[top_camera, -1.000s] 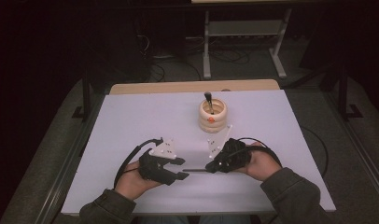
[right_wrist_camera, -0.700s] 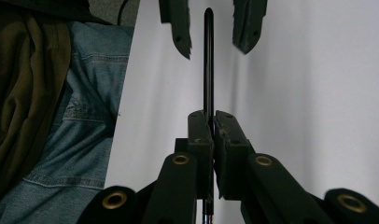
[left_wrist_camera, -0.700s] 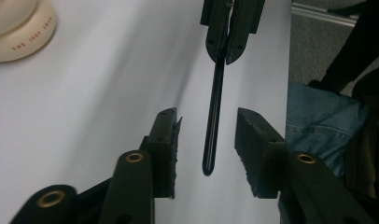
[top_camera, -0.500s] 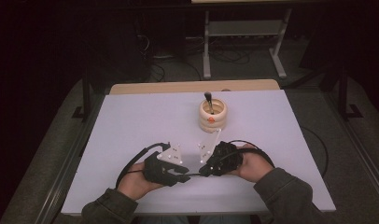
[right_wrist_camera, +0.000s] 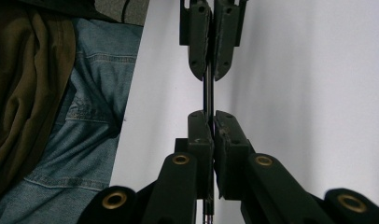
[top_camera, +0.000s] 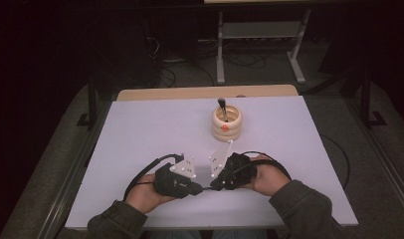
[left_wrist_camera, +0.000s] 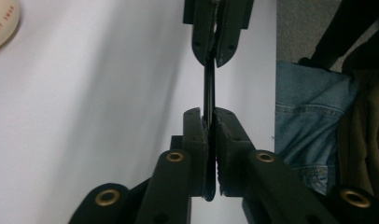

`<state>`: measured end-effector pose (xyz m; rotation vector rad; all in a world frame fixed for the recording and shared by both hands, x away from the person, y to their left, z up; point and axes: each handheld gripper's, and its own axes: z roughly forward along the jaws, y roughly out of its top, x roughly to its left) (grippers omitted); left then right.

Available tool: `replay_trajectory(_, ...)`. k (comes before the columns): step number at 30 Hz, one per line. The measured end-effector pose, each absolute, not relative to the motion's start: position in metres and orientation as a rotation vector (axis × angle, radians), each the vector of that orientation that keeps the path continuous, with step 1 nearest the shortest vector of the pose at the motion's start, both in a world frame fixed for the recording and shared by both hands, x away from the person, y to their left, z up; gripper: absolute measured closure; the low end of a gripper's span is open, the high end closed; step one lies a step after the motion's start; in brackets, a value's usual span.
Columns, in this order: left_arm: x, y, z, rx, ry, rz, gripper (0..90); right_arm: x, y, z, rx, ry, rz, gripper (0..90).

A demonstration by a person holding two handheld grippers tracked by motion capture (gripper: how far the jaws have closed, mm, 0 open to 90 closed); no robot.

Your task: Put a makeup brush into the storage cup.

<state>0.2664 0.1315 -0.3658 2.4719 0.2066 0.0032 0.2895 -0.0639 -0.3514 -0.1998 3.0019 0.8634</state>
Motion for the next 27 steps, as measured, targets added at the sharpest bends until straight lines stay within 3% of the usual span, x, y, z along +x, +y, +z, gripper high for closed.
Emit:
replay_trajectory(5, 0.267, 0.134, -0.365, 2.462, 0.207, 0.005, 85.3, 0.289, -0.064, -0.352, -0.196, 2.993, 0.876, 83.2)
replay_trajectory(6, 0.267, 0.134, -0.364, 2.461, 0.202, 0.018, 85.4, 0.29, -0.066, -0.353, -0.181, 2.992, 0.886, 77.7)
replay_trajectory(8, 0.267, 0.136, -0.363, 2.453, 0.204, 0.017, 85.4, 0.291, -0.068, -0.353, -0.17, 2.996, 0.885, 77.3)
replay_trajectory(15, 0.266, 0.136, -0.363, 2.455, 0.192, 0.009, 85.2, 0.292, -0.078, -0.357, -0.166, 3.011, 0.861, 84.0)
replay_trajectory(16, 0.267, 0.134, -0.365, 2.458, 0.203, 0.001, 82.4, 0.291, -0.077, -0.357, -0.188, 3.015, 0.835, 84.5)
replay_trajectory(17, 0.267, 0.134, -0.365, 2.458, 0.203, 0.001, 74.0, 0.291, -0.077, -0.357, -0.188, 3.015, 0.835, 84.5)
replay_trajectory(20, 0.266, 0.13, -0.366, 2.455, 0.218, -0.016, 70.0, 0.289, -0.075, -0.357, -0.167, 3.04, 0.777, 84.6)
replay_trajectory(27, 0.266, 0.122, -0.366, 2.498, 0.195, -0.041, 77.0, 0.284, -0.065, -0.348, -0.266, 3.024, 0.693, 84.7)
